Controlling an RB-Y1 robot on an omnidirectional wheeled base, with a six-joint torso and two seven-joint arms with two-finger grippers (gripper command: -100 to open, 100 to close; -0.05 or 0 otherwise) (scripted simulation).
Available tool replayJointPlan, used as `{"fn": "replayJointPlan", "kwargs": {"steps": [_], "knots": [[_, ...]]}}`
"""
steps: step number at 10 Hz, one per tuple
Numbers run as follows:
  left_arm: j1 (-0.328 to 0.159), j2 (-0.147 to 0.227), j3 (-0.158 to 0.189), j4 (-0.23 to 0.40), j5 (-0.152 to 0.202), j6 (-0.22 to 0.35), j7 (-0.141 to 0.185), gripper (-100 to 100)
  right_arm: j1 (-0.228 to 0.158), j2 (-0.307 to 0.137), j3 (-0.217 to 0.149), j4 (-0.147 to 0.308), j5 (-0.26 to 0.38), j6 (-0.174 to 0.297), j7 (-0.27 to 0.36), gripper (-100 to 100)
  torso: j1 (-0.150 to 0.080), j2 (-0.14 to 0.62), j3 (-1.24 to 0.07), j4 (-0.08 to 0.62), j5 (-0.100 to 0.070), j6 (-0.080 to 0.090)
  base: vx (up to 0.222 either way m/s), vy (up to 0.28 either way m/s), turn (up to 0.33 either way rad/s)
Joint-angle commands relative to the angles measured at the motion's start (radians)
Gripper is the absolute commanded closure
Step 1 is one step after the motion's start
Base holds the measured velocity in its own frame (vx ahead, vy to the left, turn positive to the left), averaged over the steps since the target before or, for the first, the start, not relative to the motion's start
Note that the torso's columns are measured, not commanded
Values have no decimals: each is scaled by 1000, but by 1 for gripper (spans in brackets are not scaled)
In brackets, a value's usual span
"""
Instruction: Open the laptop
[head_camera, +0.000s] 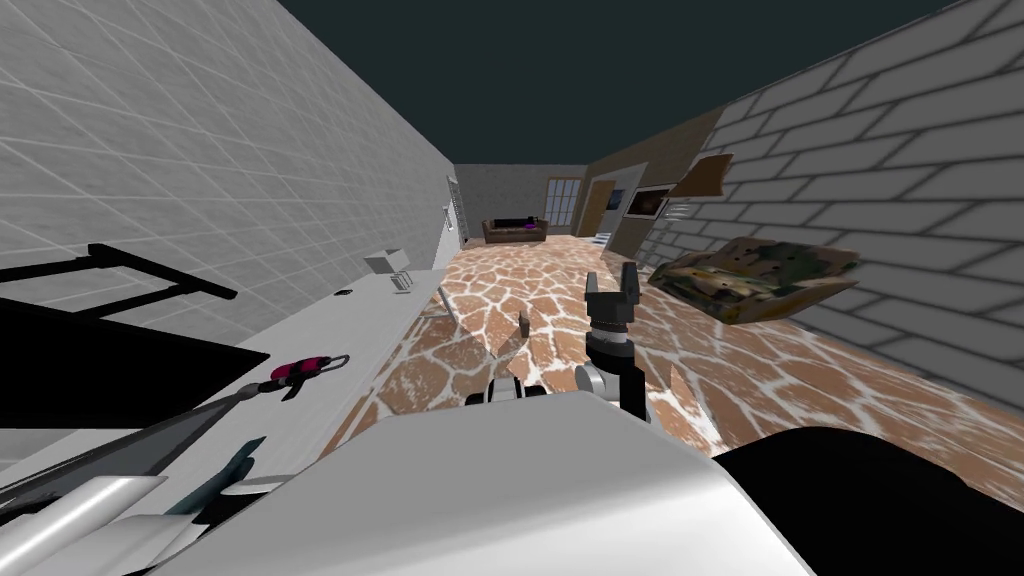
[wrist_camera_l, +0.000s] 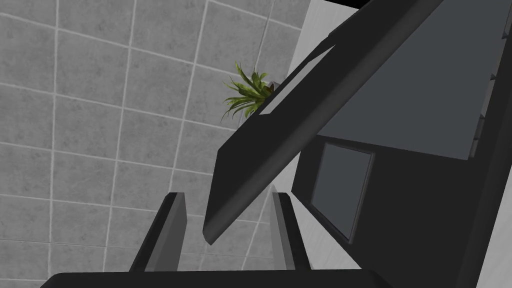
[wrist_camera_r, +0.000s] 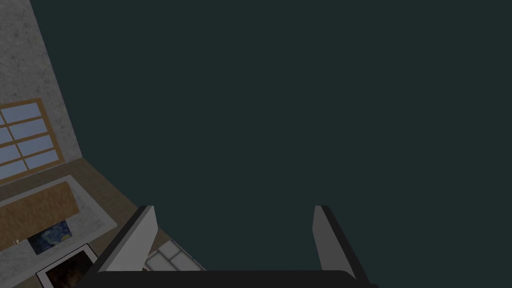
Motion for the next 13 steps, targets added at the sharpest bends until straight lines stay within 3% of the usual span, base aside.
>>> {"fn": "replayJointPlan", "kwargs": {"steps": [1, 2, 3, 7, 11, 12, 13], "knots": [[-3, -11, -2, 27, 76, 6, -5, 100, 0, 0, 0, 0, 0, 0, 0, 0, 2, 1, 1, 0, 2, 3, 12, 0, 17], [-3, -11, -2, 27, 93, 6, -5, 100, 0, 0, 0, 0, 0, 0, 0, 0, 4, 2, 2, 1, 3, 5, 0, 0, 0], [-17, 7, 53, -2, 29, 12, -1, -100, 0, 0, 0, 0, 0, 0, 0, 0, 2, 3, 2, 1, 1, 6, -99, -14, -346], [-56, 37, 165, -39, -79, 38, 8, -100, -1, 0, 0, 0, 0, 0, 0, 0, -19, 11, 4, 3, -13, -3, -170, 28, -336], [-94, 68, 273, -76, -184, 63, 18, -100, 0, 0, 0, 0, 0, 0, 0, 0, -18, 10, 3, 3, -11, -2, -120, -9, -273], [-114, 83, 309, -95, -227, 76, 23, -100, 0, 0, 0, 0, 0, 0, 0, 0, -17, 9, 4, 3, -11, -5, -172, -45, -297], [-114, 83, 327, -95, -237, 76, 23, -100, 0, 0, 0, 0, 0, 0, 0, 0, -18, 12, 5, 3, -11, -3, -131, -21, -226]]}}
